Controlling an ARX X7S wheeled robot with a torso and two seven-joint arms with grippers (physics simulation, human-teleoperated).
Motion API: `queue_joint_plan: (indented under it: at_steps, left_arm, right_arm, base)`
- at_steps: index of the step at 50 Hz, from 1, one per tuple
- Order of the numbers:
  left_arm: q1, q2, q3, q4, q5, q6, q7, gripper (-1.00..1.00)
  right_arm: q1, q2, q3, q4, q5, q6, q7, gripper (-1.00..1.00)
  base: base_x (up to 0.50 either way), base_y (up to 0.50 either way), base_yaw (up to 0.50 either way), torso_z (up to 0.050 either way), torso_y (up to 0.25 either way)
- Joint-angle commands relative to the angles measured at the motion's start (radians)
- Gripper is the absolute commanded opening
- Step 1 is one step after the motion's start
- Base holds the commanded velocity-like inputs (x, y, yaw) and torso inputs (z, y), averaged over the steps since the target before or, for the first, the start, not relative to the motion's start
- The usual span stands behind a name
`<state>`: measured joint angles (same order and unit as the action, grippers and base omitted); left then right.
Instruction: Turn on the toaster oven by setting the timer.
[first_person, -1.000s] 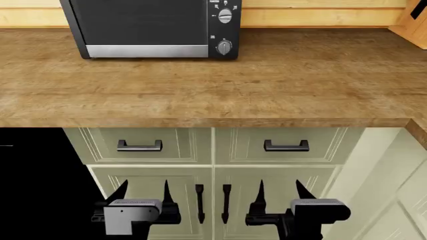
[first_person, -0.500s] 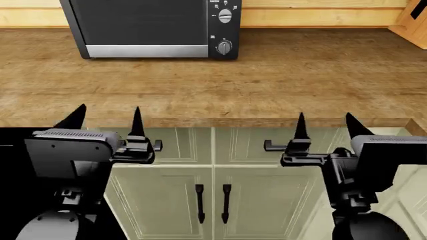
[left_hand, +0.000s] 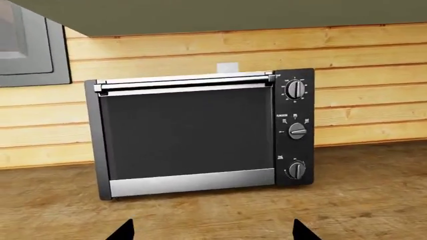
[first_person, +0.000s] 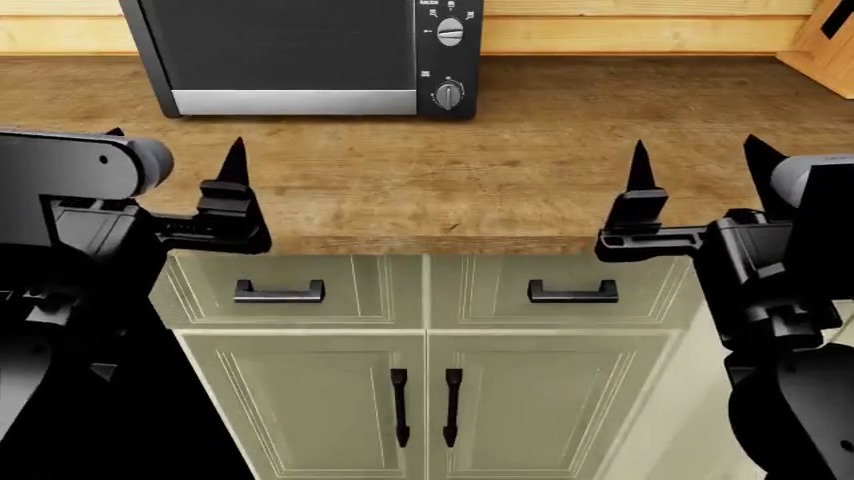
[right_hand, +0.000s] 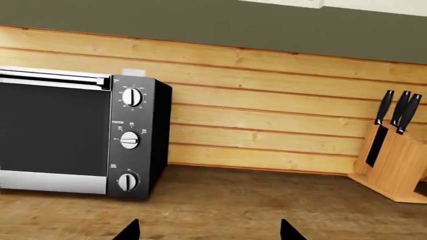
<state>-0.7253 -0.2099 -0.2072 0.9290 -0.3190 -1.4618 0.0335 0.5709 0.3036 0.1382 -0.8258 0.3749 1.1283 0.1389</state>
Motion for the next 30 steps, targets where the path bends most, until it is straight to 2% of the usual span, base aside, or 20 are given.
queue_joint_plan:
  at_steps: [1, 6, 12, 30]
  left_arm:
    - [-0.08, -0.046, -0.086, -0.031, -0.244, -0.107, -0.158, 1.0]
    - [-0.085, -0.064, -0.111, -0.06, -0.37, -0.105, -0.253, 1.0]
    - [-0.07, -0.069, -0.121, -0.062, -0.447, -0.098, -0.296, 1.0]
    - [-0.052, -0.088, -0.116, -0.069, -0.499, -0.066, -0.337, 1.0]
  right_arm:
    - [0.078, 0.009, 0.013, -0.004, 0.028, 0.102, 0.015, 1.0]
    - [0.089, 0.007, 0.021, -0.017, 0.041, 0.131, 0.018, 1.0]
    - [0.084, 0.017, -0.002, -0.009, 0.03, 0.125, 0.029, 1.0]
    - [0.067, 0.018, 0.005, -0.004, 0.041, 0.1, 0.026, 1.0]
  base:
    - [0.0, 0.0, 0.0, 0.0, 0.0]
    - [0.0, 0.0, 0.0, 0.0, 0.0]
    - [0.0, 0.0, 0.0, 0.0, 0.0]
    - [0.0, 0.0, 0.0, 0.0, 0.0]
